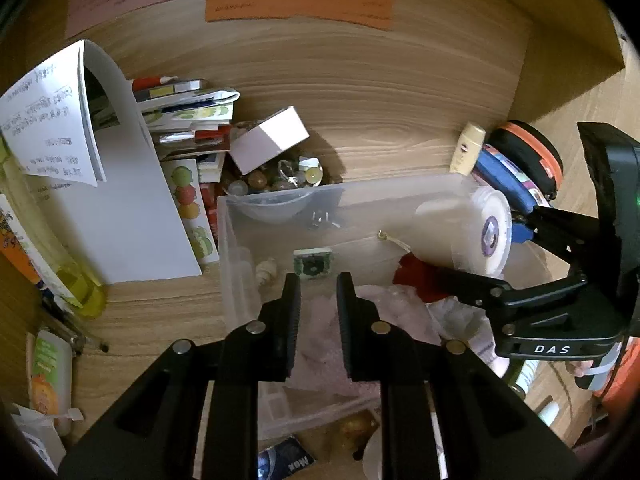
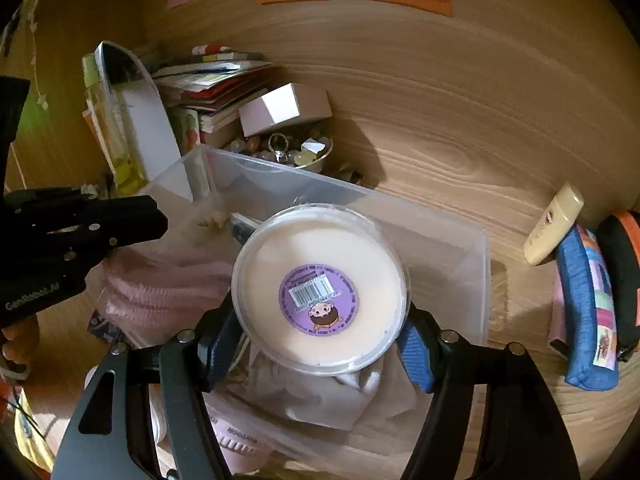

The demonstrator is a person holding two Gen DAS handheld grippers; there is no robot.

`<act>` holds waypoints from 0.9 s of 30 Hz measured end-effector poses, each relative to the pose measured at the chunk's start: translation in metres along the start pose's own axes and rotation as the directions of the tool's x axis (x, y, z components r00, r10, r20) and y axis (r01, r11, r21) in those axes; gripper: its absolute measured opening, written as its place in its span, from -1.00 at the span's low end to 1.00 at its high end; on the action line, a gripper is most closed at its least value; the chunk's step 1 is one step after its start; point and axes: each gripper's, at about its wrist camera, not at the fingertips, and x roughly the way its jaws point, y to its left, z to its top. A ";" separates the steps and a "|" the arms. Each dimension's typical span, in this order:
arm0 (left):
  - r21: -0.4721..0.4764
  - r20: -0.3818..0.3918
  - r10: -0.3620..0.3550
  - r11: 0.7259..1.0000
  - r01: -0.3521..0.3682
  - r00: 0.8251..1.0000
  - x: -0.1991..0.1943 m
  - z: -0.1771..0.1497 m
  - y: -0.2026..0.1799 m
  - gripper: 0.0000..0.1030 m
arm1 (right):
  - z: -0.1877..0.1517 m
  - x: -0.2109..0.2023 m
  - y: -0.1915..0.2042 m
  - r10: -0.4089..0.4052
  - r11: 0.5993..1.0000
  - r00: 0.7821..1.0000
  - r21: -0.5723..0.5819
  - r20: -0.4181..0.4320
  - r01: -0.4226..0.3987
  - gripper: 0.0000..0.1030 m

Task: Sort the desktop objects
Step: 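Open the left tool to drop the shell while the right tool releases the tub into the box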

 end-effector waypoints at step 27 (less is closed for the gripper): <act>0.012 0.135 0.092 0.995 -0.094 0.987 -0.081 -0.029 -0.015 0.59 | -0.031 -0.071 0.024 -0.106 0.994 0.992 -0.025 0.061 0.108 0.70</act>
